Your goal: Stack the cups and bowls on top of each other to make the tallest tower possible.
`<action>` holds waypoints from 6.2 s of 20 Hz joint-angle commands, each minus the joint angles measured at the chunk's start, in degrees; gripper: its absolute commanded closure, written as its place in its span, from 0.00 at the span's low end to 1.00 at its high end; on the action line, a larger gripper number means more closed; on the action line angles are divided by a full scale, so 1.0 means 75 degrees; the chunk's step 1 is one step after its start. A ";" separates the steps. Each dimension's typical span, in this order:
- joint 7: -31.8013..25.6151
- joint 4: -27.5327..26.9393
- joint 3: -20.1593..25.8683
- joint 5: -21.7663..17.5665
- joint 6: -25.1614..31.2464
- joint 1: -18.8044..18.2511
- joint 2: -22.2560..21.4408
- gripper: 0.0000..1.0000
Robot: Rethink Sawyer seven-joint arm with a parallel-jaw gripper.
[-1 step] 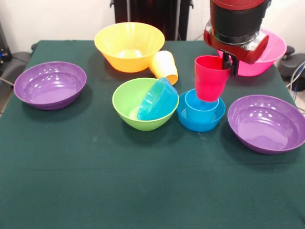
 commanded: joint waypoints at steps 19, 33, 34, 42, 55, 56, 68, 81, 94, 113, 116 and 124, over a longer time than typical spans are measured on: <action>-0.1754 0.0462 0.1043 -0.1622 -0.0961 -0.0588 0.0362 1.00; -0.1305 0.0291 0.1236 -0.1825 -0.1265 -0.0547 0.0645 1.00; -0.1280 0.0305 0.1232 -0.1832 -0.1264 -0.0539 0.0626 1.00; -0.1134 0.0231 0.1263 -0.1814 -0.1048 -0.0487 0.0551 1.00; -0.0942 0.0361 0.1343 -0.1581 -0.0776 -0.0363 0.0302 1.00; -0.0935 0.0366 0.1347 -0.1566 -0.0743 -0.0357 0.0284 1.00; -0.0660 0.0342 0.1317 -0.1437 -0.0632 -0.0216 0.0247 1.00; -0.0459 0.0633 0.1252 -0.1330 -0.0721 -0.0153 0.0066 1.00; -0.0440 0.1021 0.1249 -0.1296 -0.1036 -0.0188 0.0060 1.00; -0.0943 0.1524 0.1647 -0.1575 -0.2146 -0.0669 0.0836 1.00; -0.1011 0.1462 0.1924 -0.1496 -0.2499 -0.0763 0.0882 1.00; -0.0892 0.1141 0.2225 -0.1412 -0.2286 -0.0719 0.0844 1.00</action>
